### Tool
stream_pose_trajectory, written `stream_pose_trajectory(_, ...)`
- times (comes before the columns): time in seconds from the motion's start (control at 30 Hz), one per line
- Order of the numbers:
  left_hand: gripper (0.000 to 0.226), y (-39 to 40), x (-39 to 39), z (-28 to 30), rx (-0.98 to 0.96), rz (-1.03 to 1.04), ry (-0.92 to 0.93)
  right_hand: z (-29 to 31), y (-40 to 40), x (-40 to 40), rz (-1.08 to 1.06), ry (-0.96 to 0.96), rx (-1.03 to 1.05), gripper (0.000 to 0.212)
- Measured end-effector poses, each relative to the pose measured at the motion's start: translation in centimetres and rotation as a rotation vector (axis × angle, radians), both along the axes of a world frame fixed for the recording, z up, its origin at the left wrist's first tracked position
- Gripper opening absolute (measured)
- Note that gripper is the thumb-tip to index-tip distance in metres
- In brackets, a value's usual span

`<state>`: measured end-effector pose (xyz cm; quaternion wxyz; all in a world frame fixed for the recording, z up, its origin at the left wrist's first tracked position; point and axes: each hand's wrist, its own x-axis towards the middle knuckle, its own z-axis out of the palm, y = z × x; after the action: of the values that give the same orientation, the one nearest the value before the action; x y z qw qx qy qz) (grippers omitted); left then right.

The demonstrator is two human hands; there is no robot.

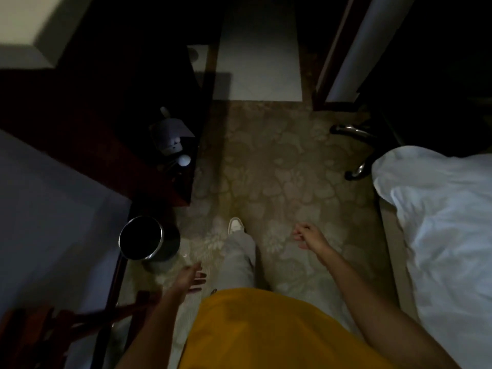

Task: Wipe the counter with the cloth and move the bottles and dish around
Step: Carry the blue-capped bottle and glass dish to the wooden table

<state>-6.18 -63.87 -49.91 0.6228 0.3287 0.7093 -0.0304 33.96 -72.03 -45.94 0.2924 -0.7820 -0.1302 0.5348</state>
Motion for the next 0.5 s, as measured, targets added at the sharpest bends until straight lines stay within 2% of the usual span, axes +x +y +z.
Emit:
stream_pose_trajectory(0.17, 0.041, 17.4, 10.0, 1.5, 0.041, -0.090, -0.060, -1.1, 5.8, 4.2, -0.129, 0.034, -0.126, 0.020)
stream_pose_trajectory(0.3, 0.026, 32.7, 18.2, 6.7, 0.193, -0.155, -0.181, -2.0, 10.5, 7.9, -0.129, 0.028, -0.202, 0.032)
stream_pose_trajectory(0.43, 0.019, 44.2, 24.0, 10.4, 0.321, -0.159, -0.304, -1.2, 19.5, 11.8, -0.223, 0.040, -0.189, 0.032)
stream_pose_trajectory(0.5, 0.019, 48.2, 25.6, 10.3, 0.324, -0.138, -0.277, -0.5, 25.9, 14.2, -0.218, 0.045, -0.156, 0.029)
